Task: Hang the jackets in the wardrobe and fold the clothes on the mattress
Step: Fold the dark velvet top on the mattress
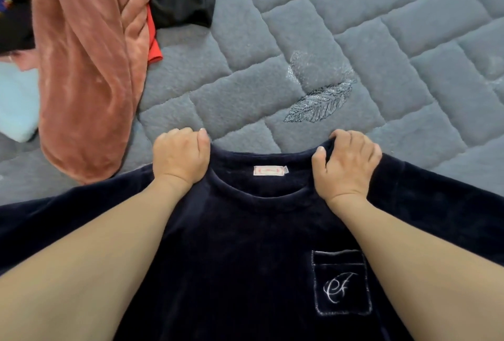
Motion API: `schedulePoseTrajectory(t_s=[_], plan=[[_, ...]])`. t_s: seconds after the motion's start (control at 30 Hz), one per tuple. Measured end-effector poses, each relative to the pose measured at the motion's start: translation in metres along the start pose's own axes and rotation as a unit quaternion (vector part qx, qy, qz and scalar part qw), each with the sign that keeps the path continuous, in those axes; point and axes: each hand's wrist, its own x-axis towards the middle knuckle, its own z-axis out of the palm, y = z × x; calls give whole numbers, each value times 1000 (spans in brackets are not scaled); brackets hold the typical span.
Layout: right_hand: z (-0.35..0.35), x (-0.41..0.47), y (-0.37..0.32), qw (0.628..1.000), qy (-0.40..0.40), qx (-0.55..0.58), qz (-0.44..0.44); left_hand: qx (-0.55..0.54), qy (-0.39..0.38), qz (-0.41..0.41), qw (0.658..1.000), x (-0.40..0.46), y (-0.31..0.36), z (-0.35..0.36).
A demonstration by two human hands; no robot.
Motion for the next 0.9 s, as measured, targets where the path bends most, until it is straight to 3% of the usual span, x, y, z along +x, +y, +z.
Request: schedulePoseTrajectory(t_s=[0.37, 0.57, 0.67, 0.73, 0.8, 0.87, 0.9], plan=[[0, 3, 1, 1000, 11, 15, -12, 8, 10, 12, 1000, 0, -3, 5], [-47, -8, 9, 993, -23, 103, -58, 58, -151, 72, 984, -2, -4, -35], [-81, -25, 14, 992, -9, 55, -114, -66, -203, 62, 975, -21, -5, -68], [-101, -39, 18, 986, 15, 33, -160, -95, -160, 115, 976, -44, -8, -86], [-115, -59, 23, 979, 4, 10, -202, -41, -89, 199, 975, -78, -12, -98], [-119, -89, 31, 975, -41, -35, -217, 33, -62, 239, 968, -119, -18, -103], [-119, -106, 33, 974, -84, -61, -203, 76, -83, 242, 964, -138, -19, -102]])
